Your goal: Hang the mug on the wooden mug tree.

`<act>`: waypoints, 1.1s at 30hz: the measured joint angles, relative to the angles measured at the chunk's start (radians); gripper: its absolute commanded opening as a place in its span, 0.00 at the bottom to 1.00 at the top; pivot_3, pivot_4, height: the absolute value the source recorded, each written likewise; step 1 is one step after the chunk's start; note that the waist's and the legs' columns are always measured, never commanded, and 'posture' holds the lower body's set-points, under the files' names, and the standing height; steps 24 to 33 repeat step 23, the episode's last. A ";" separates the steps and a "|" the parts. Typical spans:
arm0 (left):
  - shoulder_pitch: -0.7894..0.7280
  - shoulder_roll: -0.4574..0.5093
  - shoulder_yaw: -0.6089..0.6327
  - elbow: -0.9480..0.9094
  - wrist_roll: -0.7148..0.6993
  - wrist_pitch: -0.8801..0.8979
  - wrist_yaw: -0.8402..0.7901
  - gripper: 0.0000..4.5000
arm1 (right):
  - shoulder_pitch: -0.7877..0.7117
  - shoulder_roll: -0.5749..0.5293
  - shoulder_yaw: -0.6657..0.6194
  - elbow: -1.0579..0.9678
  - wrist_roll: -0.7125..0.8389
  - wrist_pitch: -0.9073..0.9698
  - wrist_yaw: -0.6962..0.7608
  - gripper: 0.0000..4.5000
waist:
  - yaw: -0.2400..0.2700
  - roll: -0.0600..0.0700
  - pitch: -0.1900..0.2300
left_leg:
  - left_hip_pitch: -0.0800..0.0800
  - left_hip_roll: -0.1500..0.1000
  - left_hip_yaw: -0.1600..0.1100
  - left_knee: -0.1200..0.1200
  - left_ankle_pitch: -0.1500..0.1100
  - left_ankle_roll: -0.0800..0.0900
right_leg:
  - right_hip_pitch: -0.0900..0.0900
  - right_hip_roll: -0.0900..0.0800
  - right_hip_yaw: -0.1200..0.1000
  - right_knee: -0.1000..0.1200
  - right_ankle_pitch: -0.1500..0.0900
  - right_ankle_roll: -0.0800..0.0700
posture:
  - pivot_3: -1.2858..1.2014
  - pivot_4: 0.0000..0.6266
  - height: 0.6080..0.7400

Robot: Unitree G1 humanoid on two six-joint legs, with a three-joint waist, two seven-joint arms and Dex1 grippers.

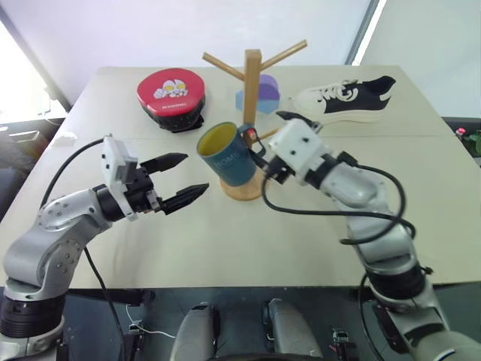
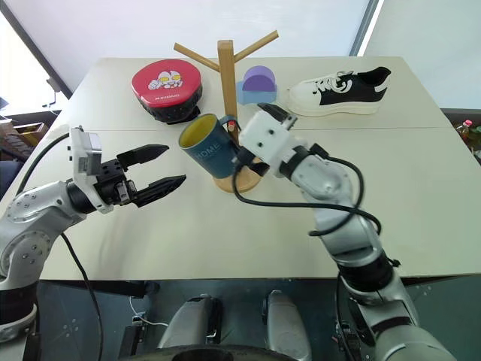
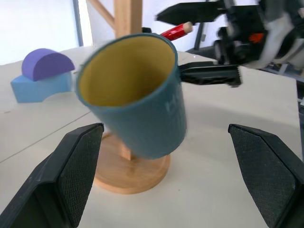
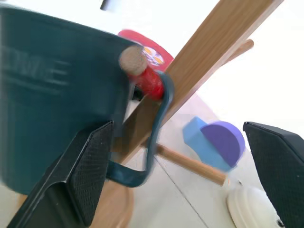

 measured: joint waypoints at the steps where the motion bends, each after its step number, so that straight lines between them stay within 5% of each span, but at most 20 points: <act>1: 0.005 -0.004 0.001 0.009 0.006 -0.001 0.007 1.00 | 0.021 -0.017 -0.034 0.002 0.020 -0.025 0.014 0.99 | -0.001 0.000 0.000 | -0.001 0.000 0.000 0.000 0.000 0.000 | 0.000 0.000 0.000 -0.001 0.000 0.000 | 0.52 0.24 0.96; 8: 0.065 -0.039 0.004 0.109 0.102 -0.060 0.057 1.00 | 0.205 -0.042 -0.304 0.093 0.199 -0.162 0.073 0.99 | 0.001 -0.001 0.001 | 0.000 0.001 0.000 -0.002 0.000 0.000 | 0.000 0.000 0.001 -0.003 0.000 0.000 | 0.52 0.24 0.96; 16: 0.109 -0.129 0.019 0.285 0.256 -0.212 0.161 1.00 | 0.305 0.093 -0.480 0.292 0.336 -0.256 -0.008 0.99 | -0.001 -0.001 0.000 | 0.001 0.001 0.001 -0.003 0.000 0.000 | 0.001 -0.001 0.002 -0.003 0.000 0.000 | 0.52 0.24 0.96; 23: 0.128 -0.185 0.043 0.366 0.300 -0.285 0.204 1.00 | 0.327 0.112 -0.498 0.479 0.345 -0.379 -0.038 0.99 | 0.001 0.000 0.000 | 0.001 0.001 0.001 -0.005 0.000 0.000 | 0.000 -0.002 0.002 -0.004 0.000 0.000 | 0.52 0.24 0.96; 33: 0.128 -0.185 0.043 0.366 0.300 -0.285 0.204 1.00 | 0.327 0.112 -0.498 0.479 0.345 -0.379 -0.038 0.99 | 0.001 0.000 0.000 | 0.001 0.001 0.001 -0.005 0.000 0.000 | 0.000 -0.002 0.002 -0.004 0.000 0.000 | 0.52 0.24 0.96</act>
